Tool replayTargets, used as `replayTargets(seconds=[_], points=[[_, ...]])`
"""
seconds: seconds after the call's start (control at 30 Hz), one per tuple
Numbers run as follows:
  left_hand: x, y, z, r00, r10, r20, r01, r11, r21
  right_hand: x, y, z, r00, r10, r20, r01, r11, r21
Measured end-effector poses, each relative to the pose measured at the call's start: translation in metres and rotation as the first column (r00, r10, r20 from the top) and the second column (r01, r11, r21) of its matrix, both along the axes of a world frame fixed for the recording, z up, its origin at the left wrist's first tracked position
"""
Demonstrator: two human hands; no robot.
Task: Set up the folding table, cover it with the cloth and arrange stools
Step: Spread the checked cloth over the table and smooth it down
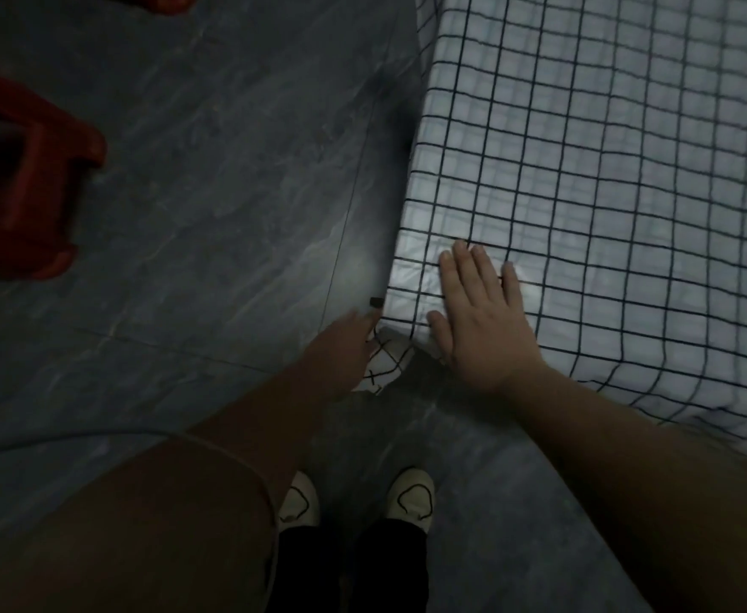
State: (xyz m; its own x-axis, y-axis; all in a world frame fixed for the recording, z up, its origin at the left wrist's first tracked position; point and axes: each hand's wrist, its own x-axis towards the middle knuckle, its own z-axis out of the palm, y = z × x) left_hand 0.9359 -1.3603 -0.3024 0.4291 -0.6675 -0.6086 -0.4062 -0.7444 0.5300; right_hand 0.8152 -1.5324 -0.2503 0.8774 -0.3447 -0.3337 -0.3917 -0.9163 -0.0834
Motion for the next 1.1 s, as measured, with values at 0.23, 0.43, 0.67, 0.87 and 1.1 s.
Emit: replayTargets(seconds=[0.23,0.43,0.67,0.87,1.1], points=[[-0.002,0.003,0.045,0.997,0.017,0.070,-0.019,0.999,0.030,0.002,-0.006,0.036,0.999,-0.036,0.002,0.036,0.994,0.106],[-0.025,-0.024,0.101,0.939,-0.105,0.327,0.159,0.977,-0.144,-0.053,0.001,0.070,0.976,-0.213,0.035,0.208,0.971,0.117],[-0.093,-0.101,0.108,0.696,-0.503,0.513,0.594,0.805,-0.016,-0.149,-0.053,0.058,0.948,-0.317,-0.024,0.316,0.948,-0.030],[-0.127,-0.134,0.079,0.689,-0.467,0.555,0.493,0.863,0.114,-0.195,-0.119,0.036,0.961,-0.271,-0.053,0.267,0.961,-0.074],[-0.133,-0.129,0.058,0.701,-0.424,0.573,0.408,0.898,0.166,-0.213,-0.132,0.011,0.978,-0.207,-0.012,0.205,0.976,-0.077]])
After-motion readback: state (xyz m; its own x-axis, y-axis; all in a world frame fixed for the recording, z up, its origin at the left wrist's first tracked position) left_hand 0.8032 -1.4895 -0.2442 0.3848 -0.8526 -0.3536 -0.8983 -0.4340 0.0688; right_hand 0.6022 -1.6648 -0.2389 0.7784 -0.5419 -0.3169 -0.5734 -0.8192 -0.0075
